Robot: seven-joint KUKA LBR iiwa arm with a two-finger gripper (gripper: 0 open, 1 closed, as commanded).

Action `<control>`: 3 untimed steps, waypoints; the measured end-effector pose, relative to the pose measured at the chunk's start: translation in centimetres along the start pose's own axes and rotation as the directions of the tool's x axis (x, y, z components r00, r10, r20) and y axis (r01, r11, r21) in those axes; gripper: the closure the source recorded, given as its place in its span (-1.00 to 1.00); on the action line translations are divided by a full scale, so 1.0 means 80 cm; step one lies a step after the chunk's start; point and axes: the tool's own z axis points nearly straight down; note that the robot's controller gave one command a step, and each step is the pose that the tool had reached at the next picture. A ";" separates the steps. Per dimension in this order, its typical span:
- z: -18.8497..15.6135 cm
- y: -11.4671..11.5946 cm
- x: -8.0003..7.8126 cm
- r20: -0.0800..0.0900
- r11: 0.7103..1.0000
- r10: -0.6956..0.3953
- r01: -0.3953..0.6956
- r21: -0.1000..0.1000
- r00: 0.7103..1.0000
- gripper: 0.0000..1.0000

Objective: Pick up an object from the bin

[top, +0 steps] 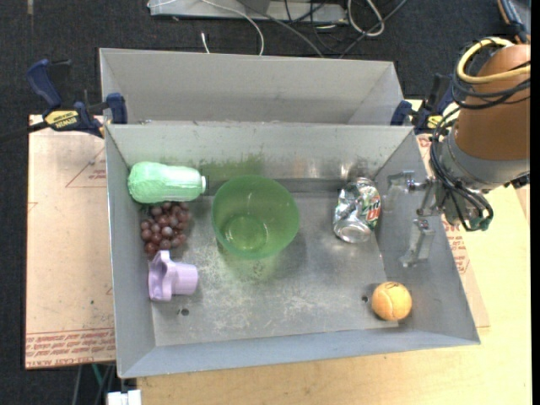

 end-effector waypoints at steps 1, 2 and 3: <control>-0.006 0.001 -0.002 0.008 1.000 -0.005 0.005 0.001 1.000 -1.00; 0.144 -0.031 0.043 0.009 0.981 -0.193 0.193 0.003 0.981 -1.00; 0.111 -0.036 0.075 0.016 0.986 -0.169 0.169 0.004 0.985 -1.00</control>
Offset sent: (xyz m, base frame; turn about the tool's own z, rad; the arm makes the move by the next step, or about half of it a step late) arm -0.0551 -0.0377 -0.1750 -0.2889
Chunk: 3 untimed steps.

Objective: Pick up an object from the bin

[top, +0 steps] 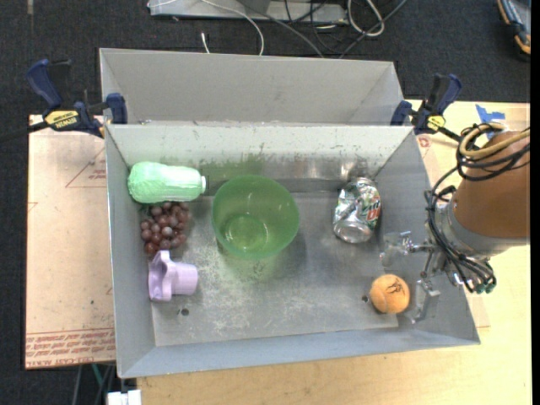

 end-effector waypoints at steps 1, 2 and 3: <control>0.066 0.001 0.003 -0.007 0.995 -0.105 0.105 -0.004 0.994 -1.00; 0.108 -0.009 -0.012 0.011 1.000 0.018 -0.018 0.002 1.000 -1.00; 0.109 -0.016 -0.008 -0.003 0.985 -0.175 0.175 -0.006 0.985 1.00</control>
Offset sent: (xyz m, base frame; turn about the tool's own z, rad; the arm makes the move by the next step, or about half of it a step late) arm 0.0094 -0.0067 -0.0866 0.0186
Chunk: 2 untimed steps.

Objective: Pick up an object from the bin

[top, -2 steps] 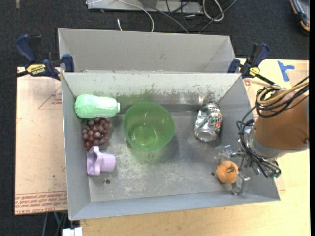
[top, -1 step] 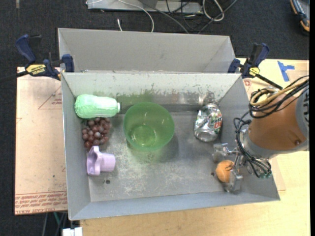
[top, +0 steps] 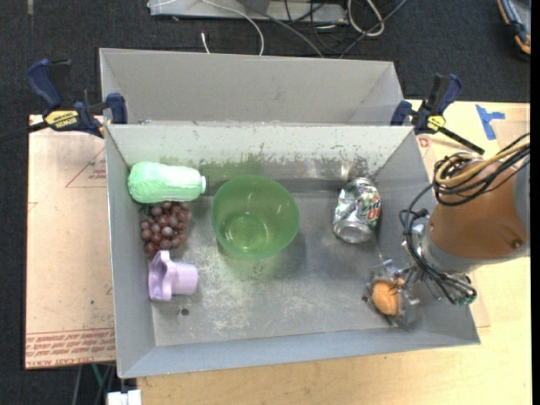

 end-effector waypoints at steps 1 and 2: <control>0.000 0.000 0.000 0.000 1.000 -0.001 0.001 0.000 1.000 1.00; -0.052 0.002 0.002 -0.007 1.000 0.001 -0.001 -0.005 1.000 1.00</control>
Offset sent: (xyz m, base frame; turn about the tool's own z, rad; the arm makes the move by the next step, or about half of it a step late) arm -0.0001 0.0000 0.0937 -0.0009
